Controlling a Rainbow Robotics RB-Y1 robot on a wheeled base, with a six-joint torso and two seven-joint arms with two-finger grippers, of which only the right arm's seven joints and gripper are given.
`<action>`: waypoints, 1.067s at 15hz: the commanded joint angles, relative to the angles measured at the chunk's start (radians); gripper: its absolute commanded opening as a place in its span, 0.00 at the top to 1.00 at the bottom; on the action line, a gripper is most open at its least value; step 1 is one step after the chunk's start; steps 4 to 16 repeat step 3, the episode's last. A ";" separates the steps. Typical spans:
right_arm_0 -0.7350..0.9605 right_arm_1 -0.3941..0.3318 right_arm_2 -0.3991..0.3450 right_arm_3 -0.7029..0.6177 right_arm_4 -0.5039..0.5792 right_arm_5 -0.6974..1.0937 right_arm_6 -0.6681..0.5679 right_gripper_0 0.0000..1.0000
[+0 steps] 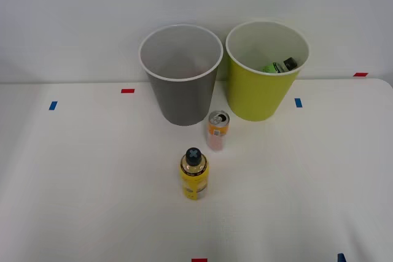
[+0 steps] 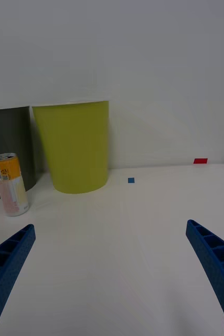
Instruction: Put cans in the gray bin, plastic bottles in the light green bin
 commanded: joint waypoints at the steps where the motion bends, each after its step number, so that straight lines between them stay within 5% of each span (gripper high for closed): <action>1: 0.000 0.000 0.000 0.000 0.000 0.000 0.000 0.00; 16: 0.000 0.000 0.000 0.000 0.000 0.000 0.000 0.00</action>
